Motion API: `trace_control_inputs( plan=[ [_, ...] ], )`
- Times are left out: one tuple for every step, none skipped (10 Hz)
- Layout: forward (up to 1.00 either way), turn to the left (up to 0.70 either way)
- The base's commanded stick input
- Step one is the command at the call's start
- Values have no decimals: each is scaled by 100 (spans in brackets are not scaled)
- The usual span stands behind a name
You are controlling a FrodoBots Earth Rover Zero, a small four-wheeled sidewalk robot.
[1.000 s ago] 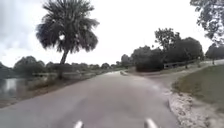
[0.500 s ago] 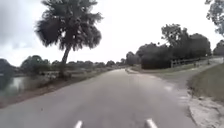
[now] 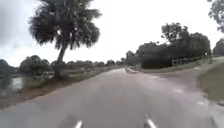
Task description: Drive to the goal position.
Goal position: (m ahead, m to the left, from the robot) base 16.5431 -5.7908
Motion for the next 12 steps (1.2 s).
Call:
trace_control_inputs(
  plan=[
    [85,0],
    [85,0],
    [85,0],
    [85,0],
    [85,-32],
    [85,-32],
    [85,-11],
    [85,0],
    [85,0],
    [85,0],
    [85,0],
    [85,0]
  ],
)
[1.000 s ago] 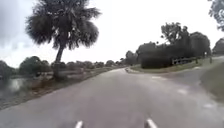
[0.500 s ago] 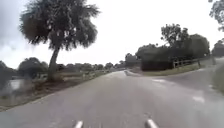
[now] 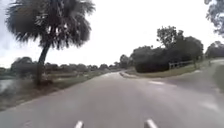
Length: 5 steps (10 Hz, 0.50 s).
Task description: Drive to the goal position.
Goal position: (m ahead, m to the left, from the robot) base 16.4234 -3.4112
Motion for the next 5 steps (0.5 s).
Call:
trace_control_inputs(
  plan=[
    [85,0],
    [85,0],
    [85,0],
    [85,0],
    [85,0]
  ],
)
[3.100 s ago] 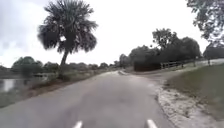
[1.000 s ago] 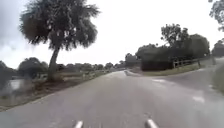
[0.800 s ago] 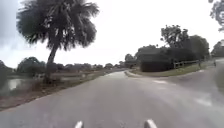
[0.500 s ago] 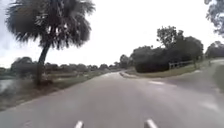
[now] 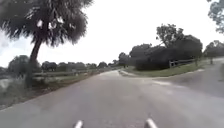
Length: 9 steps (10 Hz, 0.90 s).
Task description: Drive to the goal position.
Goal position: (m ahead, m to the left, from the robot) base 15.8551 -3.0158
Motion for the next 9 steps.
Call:
trace_control_inputs(
  plan=[
    [85,0],
    [85,0],
    [85,0],
    [85,0],
    [85,0],
    [85,0],
    [85,0],
    [85,0],
    [85,0]
  ],
)
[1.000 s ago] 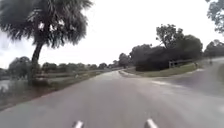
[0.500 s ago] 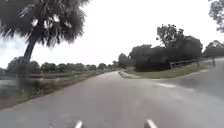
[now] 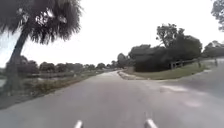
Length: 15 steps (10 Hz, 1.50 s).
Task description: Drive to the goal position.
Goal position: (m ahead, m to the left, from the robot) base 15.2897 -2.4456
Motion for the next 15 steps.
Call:
trace_control_inputs(
  plan=[
    [85,0],
    [85,0],
    [85,0],
    [85,0],
    [85,0],
    [85,0],
    [85,0],
    [85,0],
    [85,0],
    [85,0],
    [85,0],
    [85,0],
    [85,0],
    [85,0],
    [85,0]
  ],
)
